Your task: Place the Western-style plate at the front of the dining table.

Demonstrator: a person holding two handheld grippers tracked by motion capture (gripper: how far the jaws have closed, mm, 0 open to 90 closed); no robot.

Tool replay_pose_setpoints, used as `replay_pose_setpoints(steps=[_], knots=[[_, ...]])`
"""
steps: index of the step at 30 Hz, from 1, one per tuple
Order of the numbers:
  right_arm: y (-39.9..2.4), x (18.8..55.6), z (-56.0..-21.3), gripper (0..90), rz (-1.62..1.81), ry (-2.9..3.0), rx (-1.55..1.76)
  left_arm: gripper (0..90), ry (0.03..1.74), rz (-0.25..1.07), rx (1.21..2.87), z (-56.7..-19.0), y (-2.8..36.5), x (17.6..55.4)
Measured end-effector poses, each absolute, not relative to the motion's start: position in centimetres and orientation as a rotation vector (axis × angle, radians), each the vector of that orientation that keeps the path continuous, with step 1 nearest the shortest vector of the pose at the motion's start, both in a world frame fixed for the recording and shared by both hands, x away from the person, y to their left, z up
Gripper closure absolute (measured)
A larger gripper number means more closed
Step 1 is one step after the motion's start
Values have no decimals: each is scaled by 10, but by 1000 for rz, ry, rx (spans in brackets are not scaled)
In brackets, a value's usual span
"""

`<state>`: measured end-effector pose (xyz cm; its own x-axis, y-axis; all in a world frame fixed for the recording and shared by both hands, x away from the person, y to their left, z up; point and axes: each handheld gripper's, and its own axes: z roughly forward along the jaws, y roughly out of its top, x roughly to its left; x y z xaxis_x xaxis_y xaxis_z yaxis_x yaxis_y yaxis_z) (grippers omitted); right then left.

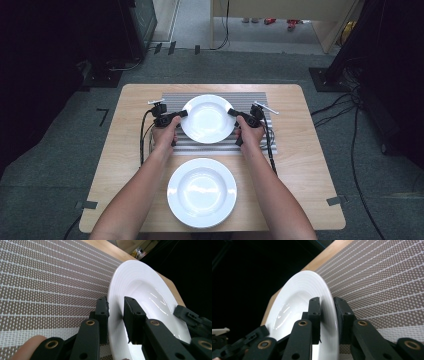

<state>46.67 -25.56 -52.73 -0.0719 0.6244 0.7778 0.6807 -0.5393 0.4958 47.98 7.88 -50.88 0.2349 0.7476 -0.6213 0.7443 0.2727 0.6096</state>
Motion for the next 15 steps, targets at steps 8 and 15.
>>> replay_pose_setpoints(steps=[8, 15], knots=[[-257, 468, -533, 791, -1712, -1477, -2098, 743, 1492, 5, 1430, -517, 78, 477], [-256, 467, -529, 802, -1721, -1468, -2100, 739, 1510, 4, 1440, -515, 79, 477]])
